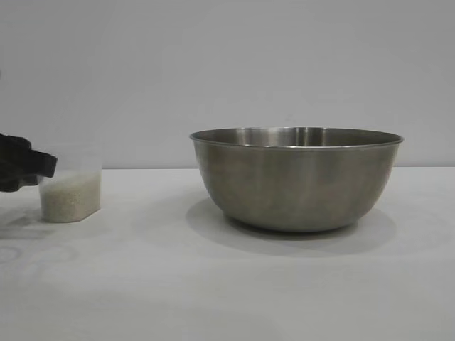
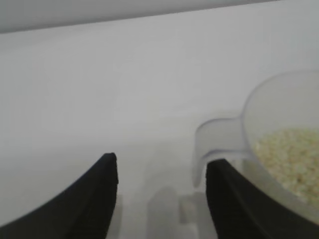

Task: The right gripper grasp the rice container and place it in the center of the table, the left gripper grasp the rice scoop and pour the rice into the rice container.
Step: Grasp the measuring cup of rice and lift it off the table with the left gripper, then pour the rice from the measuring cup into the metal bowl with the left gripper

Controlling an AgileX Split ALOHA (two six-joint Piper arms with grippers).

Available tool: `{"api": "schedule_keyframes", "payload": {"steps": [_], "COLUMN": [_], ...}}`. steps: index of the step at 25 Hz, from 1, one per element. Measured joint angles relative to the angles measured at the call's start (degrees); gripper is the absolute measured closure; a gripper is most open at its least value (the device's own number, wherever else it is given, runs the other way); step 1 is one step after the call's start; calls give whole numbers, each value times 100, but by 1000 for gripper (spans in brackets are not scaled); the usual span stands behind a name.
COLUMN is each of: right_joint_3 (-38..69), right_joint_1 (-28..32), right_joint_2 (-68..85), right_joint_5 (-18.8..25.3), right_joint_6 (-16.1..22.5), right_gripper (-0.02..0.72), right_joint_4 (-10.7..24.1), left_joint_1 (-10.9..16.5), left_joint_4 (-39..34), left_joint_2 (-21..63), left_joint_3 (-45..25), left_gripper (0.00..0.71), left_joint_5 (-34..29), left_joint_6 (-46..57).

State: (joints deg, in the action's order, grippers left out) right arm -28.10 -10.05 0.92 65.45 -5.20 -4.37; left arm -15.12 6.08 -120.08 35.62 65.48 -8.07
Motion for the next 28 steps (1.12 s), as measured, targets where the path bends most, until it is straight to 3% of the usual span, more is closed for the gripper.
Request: {"api": "schedule_keyframes", "payload": {"steps": [15,19,23,28], "right_joint_3": [0,0,0,0], "right_joint_1": [0,0,0,0], "right_joint_2": [0,0,0,0], "right_joint_5": [0,0,0,0], "right_joint_6": [0,0,0,0], "right_gripper": [297,297,297,297], "right_joint_4": [0,0,0,0], "left_joint_1": [0,-58,-471,-1005], "left_joint_4": [-2259,-3066,-3428,-3560], "left_joint_2": [1267,1334,1334,1259], "left_joint_3": [800,1416,2032,2596], "left_gripper": [710,710,710,710], "left_joint_5": [-113,-685,-1907,-2522], "left_joint_6": [-1543,-2089,-3141,-4362]}}
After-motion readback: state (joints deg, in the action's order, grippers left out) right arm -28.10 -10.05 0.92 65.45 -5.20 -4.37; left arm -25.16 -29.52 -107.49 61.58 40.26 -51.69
